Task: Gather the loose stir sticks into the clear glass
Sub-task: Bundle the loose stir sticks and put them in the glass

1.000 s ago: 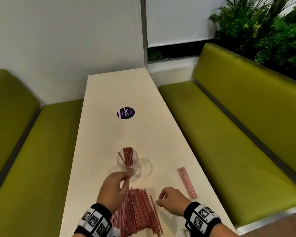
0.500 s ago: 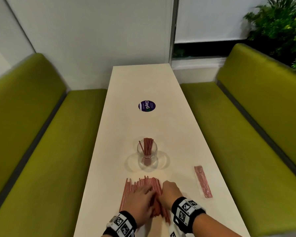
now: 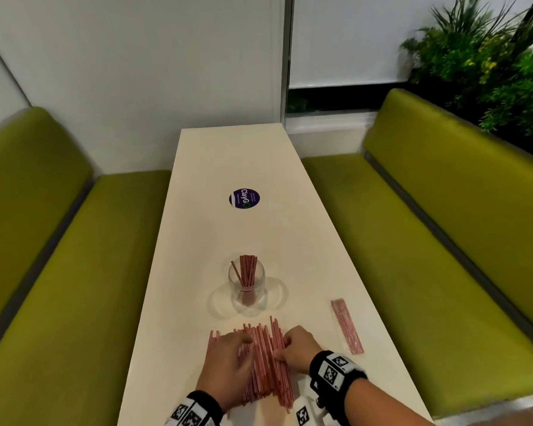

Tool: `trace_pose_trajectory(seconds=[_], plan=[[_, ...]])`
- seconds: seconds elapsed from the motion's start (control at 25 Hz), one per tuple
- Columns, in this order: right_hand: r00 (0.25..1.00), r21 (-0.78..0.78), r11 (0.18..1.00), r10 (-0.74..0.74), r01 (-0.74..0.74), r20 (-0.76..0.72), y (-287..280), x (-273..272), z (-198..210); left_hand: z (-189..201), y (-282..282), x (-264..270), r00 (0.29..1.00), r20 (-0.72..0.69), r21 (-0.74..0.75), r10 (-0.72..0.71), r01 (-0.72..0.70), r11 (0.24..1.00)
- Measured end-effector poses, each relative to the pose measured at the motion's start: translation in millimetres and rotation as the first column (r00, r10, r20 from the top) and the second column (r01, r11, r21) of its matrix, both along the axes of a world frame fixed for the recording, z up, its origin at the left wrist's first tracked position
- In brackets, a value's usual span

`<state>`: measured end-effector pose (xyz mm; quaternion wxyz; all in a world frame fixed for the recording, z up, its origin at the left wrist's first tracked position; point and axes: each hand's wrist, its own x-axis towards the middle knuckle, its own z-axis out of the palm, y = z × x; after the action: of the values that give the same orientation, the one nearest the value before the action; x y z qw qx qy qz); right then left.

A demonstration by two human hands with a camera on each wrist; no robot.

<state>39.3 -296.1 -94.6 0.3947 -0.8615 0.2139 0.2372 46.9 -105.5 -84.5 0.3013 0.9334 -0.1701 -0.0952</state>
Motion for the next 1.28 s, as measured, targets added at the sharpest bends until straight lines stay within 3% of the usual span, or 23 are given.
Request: trace_pose_trajectory(seconds=[0.16,0.32,0.44,0.6,0.68,0.76,0.84,0.92,1.0,1.08,1.16,1.28], plan=[[0.994,0.266,0.962,-0.077,0.056,0.071,-4.4,-4.0,4.2,7.9,-8.0,-1.5,0.957,-0.267,-0.212,0.115,-0.174,0.962],[0.984,0.419,0.900,0.058,-0.124,0.168,-2.6,-8.0,21.3,24.0,-23.8,-1.2,0.762,-0.646,-0.427,0.046,-0.411,0.806],[0.960,0.456,0.854,0.162,-0.252,0.227,-0.6,-9.0,37.8,35.4,-35.2,-3.2,0.695,-0.719,-0.468,0.012,-0.498,0.730],[0.950,0.371,0.888,0.187,-0.272,0.250,-2.0,-2.5,40.7,36.4,-45.0,-3.6,0.619,-0.785,-0.475,0.021,-0.623,0.622],[0.957,0.331,0.918,0.138,-0.220,0.254,-2.5,0.5,37.9,37.2,-47.6,-1.1,0.610,-0.792,-0.494,0.019,-0.659,0.567],[0.962,0.398,0.908,0.020,-0.131,0.271,-1.6,0.1,37.0,36.2,-49.2,3.0,0.607,-0.795,-0.524,0.012,-0.696,0.491],[0.961,0.595,0.803,-0.156,-0.011,0.229,0.2,-0.9,37.9,36.4,-49.3,7.6,0.590,-0.807,-0.548,-0.011,-0.742,0.386],[0.957,0.765,0.638,-0.266,0.085,0.116,0.1,-1.0,39.5,38.0,-47.4,12.9,0.581,-0.813,-0.565,-0.029,-0.777,0.277],[0.964,0.823,0.541,-0.266,0.172,-0.027,-1.3,-2.1,43.1,42.9,-45.6,19.2,0.595,-0.803,-0.591,-0.034,-0.790,0.163],[0.968,0.840,0.488,-0.192,0.238,-0.162,-1.4,-4.1,47.8,48.3,-43.9,24.4,0.627,-0.779,-0.625,-0.023,-0.774,0.099],[0.958,0.881,0.380,-0.157,0.283,-0.240,0.8,-5.2,51.9,46.5,-44.9,24.8,0.673,-0.740,-0.666,-0.011,-0.730,0.156],[0.962,0.920,0.295,-0.169,0.257,-0.214,2.0,-1.4,54.2,37.0,-48.9,15.1,0.727,-0.686,-0.675,0.019,-0.646,0.357]])
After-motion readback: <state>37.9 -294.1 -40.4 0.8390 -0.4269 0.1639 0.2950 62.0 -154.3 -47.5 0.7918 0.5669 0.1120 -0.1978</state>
